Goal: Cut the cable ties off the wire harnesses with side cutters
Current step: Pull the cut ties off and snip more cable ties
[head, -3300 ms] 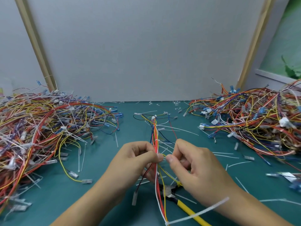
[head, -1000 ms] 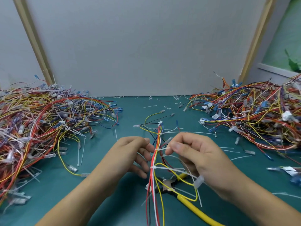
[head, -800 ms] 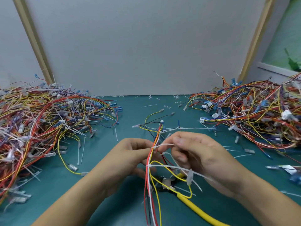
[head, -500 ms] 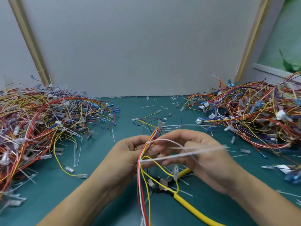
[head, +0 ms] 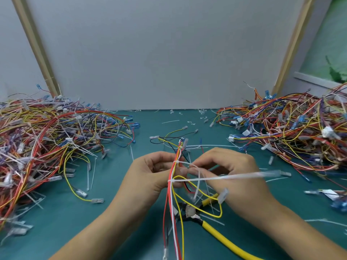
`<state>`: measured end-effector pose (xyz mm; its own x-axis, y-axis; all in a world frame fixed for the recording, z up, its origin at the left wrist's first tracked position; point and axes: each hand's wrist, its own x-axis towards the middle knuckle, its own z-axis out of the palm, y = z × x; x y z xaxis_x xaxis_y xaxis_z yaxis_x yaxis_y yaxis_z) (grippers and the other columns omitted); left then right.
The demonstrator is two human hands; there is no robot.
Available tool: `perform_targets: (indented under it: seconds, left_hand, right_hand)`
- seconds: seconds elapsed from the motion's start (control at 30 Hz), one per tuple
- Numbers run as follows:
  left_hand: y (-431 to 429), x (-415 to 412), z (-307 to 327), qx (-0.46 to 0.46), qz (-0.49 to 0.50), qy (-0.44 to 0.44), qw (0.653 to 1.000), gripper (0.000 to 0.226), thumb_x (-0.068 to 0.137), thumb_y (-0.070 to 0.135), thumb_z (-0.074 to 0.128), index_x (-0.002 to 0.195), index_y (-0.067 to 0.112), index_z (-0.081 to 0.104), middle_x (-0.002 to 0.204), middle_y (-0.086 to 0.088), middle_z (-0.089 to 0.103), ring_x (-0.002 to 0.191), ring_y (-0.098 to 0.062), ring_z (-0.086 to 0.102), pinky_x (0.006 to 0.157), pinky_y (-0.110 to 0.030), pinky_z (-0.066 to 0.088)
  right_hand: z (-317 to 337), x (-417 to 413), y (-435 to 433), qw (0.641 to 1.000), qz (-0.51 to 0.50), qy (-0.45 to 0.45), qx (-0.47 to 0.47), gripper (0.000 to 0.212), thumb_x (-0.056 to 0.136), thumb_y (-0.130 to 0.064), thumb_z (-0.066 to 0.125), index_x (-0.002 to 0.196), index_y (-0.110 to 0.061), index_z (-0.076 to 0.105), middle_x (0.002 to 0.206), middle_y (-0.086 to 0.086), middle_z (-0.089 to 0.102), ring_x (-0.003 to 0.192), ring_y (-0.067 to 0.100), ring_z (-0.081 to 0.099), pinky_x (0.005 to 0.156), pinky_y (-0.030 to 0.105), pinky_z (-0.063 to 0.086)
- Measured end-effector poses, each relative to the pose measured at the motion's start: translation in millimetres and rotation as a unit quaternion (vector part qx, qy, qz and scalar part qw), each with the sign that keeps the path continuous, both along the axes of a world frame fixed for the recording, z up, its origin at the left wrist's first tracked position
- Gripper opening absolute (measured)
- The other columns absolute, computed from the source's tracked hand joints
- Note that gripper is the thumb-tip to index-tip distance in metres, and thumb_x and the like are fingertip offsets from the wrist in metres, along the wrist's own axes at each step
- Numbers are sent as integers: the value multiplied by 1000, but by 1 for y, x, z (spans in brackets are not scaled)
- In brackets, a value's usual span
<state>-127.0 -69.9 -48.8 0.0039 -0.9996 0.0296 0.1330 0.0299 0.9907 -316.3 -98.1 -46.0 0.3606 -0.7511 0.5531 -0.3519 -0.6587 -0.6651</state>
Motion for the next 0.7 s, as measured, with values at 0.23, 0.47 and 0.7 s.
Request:
perform_targets:
  seconds: [0.23,0.47,0.7]
  left_hand:
    - [0,0,4,-2,-2,24,1000,36,51,10,87,86,10,78,78,-13,75,66,-18,71,56,-19,55]
    - [1,0,6,-3,-3,35,999,21,68,-5,76,86,5,77,75,-13,74,63,-17,71,55,-19,54]
    - [1,2,8,-6,-2,22,1000,26,60,-3,76,84,7,78,72,-13,73,60,-20,71,55,-21,56]
  right_hand:
    - [0,10,2,941,42,-198,271,8,79,-6,76,72,-8,73,64,10,70,51,14,64,50,18,50]
    - [2,12,7,940,51,-217,259,11,78,-9,74,71,-5,67,58,6,65,49,14,61,50,19,49]
    - [-3,14,7,941,42,-217,256,13,82,-2,73,71,-4,68,58,7,66,51,12,62,52,18,49]
